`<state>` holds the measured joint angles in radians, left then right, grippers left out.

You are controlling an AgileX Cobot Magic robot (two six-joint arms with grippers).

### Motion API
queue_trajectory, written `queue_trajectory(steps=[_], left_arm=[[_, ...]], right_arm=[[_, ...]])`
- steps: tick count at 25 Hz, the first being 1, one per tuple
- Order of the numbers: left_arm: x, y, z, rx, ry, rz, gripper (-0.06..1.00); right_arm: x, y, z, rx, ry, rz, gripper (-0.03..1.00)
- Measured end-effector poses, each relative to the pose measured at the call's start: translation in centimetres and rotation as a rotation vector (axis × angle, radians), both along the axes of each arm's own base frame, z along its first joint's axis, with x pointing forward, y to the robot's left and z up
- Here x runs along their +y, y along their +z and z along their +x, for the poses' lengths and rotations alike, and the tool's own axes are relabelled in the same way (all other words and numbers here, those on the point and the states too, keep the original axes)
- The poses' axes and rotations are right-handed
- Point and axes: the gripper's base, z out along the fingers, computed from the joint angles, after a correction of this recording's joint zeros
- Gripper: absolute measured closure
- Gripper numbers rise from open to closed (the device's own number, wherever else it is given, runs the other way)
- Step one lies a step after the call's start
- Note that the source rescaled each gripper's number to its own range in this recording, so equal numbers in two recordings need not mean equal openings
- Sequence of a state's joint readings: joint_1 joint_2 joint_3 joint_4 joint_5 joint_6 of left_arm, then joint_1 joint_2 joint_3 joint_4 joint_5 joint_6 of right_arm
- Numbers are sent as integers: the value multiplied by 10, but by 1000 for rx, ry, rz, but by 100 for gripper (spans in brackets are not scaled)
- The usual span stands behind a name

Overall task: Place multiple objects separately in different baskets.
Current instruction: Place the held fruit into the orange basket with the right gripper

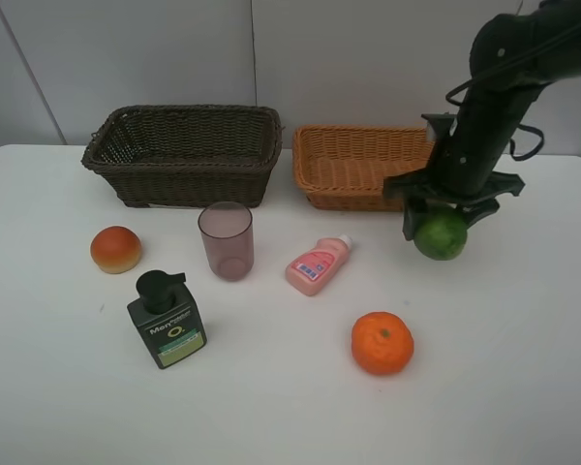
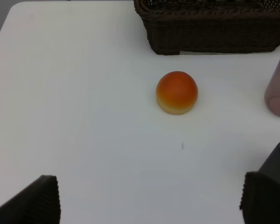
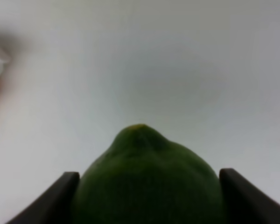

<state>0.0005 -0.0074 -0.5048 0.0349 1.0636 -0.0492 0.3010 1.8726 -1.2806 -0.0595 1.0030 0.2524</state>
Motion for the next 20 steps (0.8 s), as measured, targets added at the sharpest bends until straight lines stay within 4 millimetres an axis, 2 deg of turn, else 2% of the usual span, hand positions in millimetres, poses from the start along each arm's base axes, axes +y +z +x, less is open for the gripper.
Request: queue_trajectory(steps=[5, 8, 15, 20], left_arm=[[0, 0, 0, 0, 0, 0, -6], [0, 0, 0, -1, 0, 0, -6], [0, 0, 0, -2, 0, 0, -6], [0, 0, 0, -2, 0, 0, -6]], right_arm=[[6, 37, 20, -69, 4, 18, 75], [10, 48, 35, -121, 6, 29, 75], [18, 42, 79, -211, 29, -9, 75], [25, 32, 105, -373, 63, 10, 75]])
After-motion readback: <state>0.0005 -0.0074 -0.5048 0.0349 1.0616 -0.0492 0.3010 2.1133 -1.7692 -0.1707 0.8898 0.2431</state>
